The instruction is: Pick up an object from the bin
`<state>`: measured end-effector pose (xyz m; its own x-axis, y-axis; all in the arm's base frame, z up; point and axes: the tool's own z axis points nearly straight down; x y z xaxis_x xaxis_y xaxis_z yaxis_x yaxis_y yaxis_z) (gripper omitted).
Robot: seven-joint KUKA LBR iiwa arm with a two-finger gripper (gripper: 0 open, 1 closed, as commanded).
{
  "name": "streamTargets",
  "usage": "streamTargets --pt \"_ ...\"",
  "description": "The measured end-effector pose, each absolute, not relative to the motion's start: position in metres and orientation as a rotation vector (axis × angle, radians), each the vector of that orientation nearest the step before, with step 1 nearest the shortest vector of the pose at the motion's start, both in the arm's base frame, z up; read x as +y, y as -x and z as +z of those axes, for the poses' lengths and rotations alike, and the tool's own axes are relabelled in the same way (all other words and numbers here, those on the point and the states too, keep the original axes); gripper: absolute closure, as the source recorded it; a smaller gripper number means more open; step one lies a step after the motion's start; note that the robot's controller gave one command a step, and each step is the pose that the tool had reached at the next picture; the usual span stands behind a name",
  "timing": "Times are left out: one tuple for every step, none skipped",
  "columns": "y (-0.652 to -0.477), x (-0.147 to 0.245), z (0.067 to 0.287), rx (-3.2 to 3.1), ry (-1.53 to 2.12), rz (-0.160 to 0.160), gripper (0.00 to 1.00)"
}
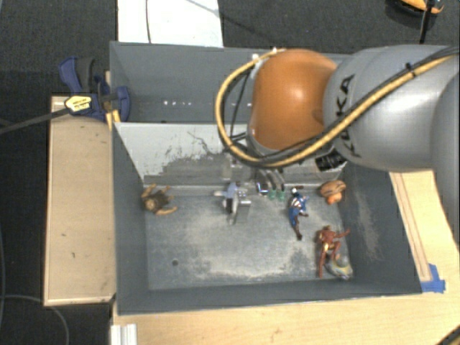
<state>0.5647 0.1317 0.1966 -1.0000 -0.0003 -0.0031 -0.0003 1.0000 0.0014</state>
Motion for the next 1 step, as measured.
streamTargets --pt "-0.5792 0.1061 0.1327 3.135 -0.098 0.004 0.00"
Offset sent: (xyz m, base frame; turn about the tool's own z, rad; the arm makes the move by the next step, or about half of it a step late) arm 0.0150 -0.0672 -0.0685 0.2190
